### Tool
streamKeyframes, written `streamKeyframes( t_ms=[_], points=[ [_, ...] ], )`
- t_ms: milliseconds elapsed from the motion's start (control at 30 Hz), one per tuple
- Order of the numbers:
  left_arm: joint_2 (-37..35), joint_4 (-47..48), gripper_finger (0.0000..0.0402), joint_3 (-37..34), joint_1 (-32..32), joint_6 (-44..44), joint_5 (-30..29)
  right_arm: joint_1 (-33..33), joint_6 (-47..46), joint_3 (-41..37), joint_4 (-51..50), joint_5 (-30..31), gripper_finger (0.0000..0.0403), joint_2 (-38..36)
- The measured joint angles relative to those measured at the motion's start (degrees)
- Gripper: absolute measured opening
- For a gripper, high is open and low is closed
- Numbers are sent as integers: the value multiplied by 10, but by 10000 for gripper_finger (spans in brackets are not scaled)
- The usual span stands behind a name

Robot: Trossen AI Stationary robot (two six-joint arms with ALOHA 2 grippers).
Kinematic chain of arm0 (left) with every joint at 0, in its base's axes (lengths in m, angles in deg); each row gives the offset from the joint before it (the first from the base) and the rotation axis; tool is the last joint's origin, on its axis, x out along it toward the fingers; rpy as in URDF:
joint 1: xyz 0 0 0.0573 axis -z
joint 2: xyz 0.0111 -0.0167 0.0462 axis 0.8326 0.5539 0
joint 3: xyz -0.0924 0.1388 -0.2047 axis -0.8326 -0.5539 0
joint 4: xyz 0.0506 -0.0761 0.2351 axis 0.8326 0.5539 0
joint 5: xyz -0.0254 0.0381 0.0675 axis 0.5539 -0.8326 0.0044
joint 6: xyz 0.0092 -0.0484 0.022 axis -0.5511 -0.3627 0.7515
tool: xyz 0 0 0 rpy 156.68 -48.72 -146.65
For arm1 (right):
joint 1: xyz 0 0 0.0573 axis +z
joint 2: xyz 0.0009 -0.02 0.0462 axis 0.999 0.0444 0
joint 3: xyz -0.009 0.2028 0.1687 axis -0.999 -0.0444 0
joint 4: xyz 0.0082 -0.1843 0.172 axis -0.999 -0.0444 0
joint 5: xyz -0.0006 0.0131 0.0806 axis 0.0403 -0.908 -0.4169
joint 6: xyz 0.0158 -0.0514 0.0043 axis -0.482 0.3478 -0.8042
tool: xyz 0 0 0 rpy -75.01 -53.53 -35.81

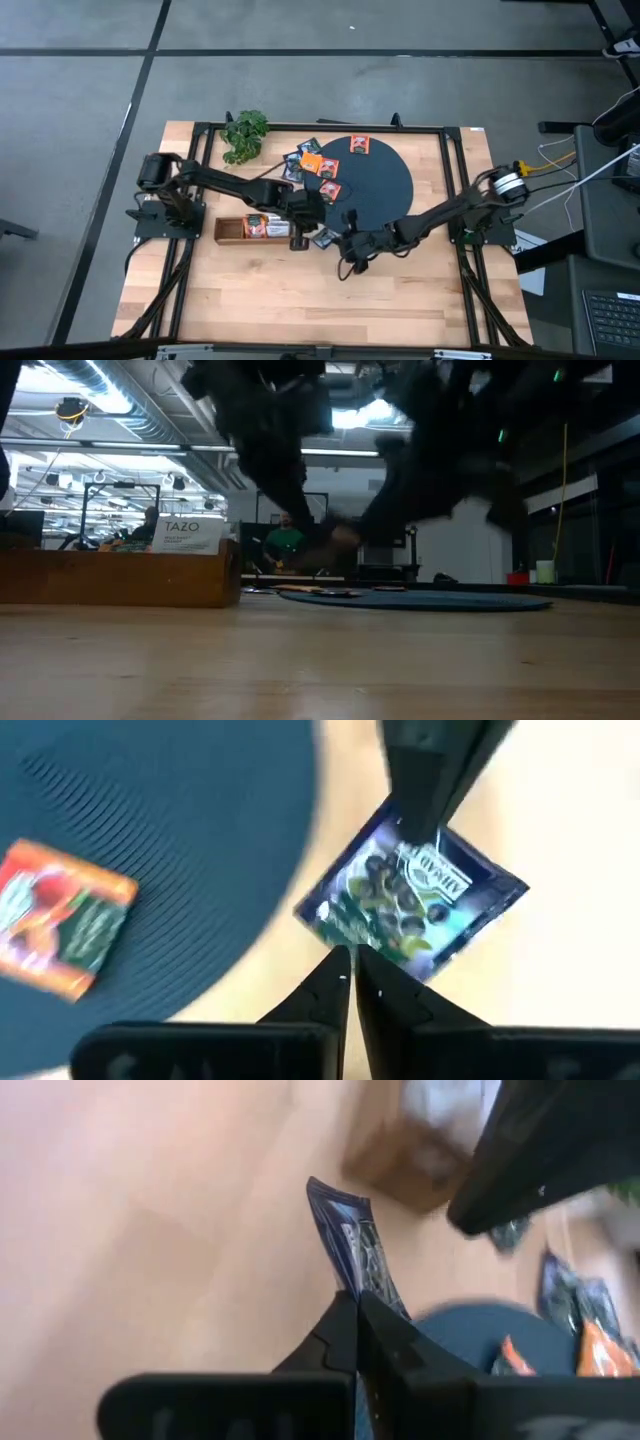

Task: Pick & Place Tea
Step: Put the purple tea bag into the left section of the wooden organizer

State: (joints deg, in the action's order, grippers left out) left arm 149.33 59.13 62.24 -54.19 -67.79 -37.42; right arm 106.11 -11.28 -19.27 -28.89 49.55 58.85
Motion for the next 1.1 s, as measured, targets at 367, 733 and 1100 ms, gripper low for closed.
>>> streamKeyframes(
  t_ms=[367, 733, 1100],
  points=[
    [-118, -44, 36, 1, 0, 4, 168, 41, 11, 1, -96, -81, 2, -159],
    [-116, -138, 131, 2, -64, -193, 313, 160, 194, 0, -92, 132, 1, -179],
    [-60, -242, 209, 2, -104, -419, 347, 187, 336, 0, -79, 322, 1, -180]
  ],
)
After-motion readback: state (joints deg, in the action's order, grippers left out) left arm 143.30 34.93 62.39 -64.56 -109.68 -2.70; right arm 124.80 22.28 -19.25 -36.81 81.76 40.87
